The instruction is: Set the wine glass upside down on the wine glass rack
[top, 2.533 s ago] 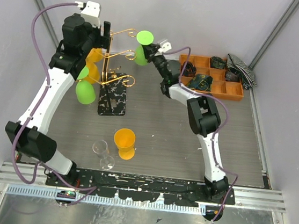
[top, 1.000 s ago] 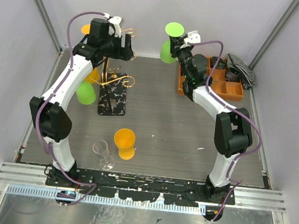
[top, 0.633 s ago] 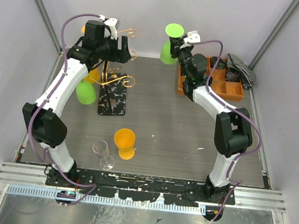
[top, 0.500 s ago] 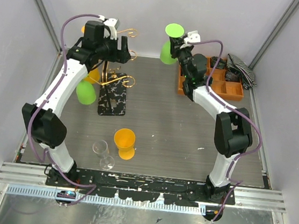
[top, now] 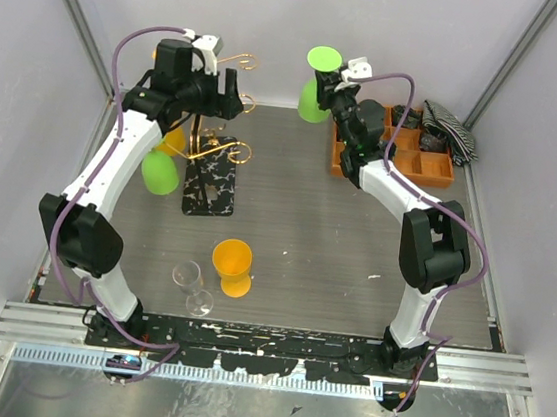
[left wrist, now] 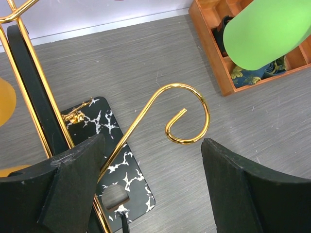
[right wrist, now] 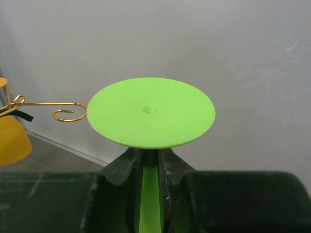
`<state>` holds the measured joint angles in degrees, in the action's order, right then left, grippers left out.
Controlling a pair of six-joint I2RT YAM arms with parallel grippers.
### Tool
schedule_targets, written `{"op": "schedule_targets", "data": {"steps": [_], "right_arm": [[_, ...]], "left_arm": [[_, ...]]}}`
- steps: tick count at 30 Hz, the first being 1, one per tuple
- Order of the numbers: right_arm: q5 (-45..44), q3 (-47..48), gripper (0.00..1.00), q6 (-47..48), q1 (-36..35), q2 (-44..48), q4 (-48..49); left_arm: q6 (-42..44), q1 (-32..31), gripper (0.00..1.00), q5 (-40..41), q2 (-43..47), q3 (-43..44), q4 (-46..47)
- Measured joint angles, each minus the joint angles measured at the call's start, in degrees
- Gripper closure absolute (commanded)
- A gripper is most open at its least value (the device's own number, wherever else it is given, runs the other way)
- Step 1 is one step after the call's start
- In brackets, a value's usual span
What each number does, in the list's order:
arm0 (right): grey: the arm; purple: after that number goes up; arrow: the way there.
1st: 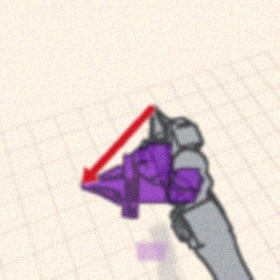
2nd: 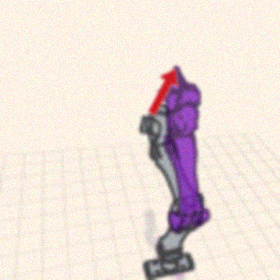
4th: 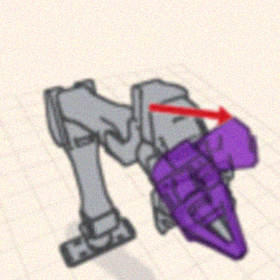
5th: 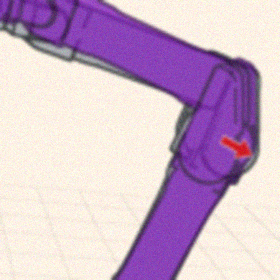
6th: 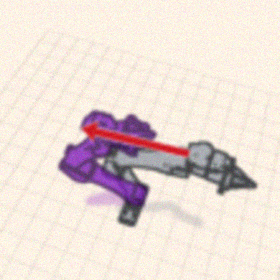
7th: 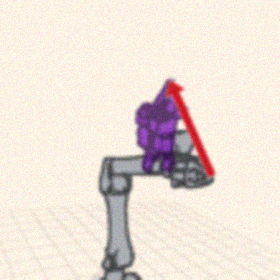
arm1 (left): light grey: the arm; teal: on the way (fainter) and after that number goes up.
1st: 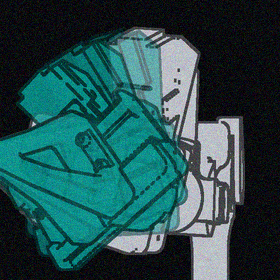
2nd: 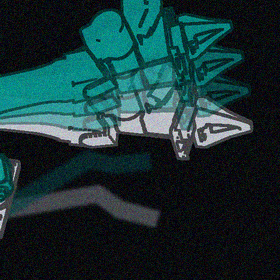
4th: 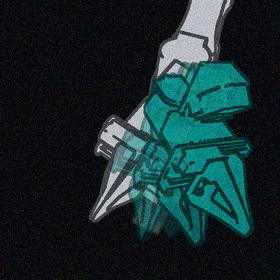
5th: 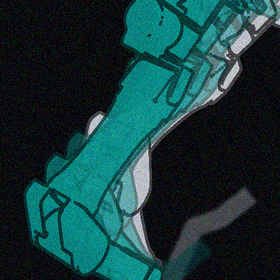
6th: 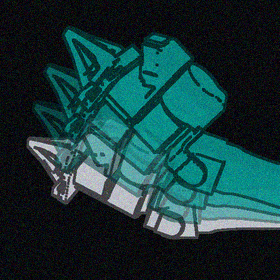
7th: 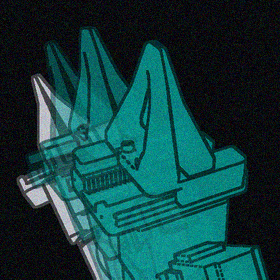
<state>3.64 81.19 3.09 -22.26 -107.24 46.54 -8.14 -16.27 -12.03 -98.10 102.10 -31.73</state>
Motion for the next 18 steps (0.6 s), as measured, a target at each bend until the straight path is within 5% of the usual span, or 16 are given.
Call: {"op": "schedule_targets", "data": {"steps": [18], "right_arm": [[-0.1,0.0,0.99,0.0,0.3,1.5,-6.4]], "left_arm": [[0.9,-0.5,0.13,-0.5,0.3,3.9,-9.4]]}}
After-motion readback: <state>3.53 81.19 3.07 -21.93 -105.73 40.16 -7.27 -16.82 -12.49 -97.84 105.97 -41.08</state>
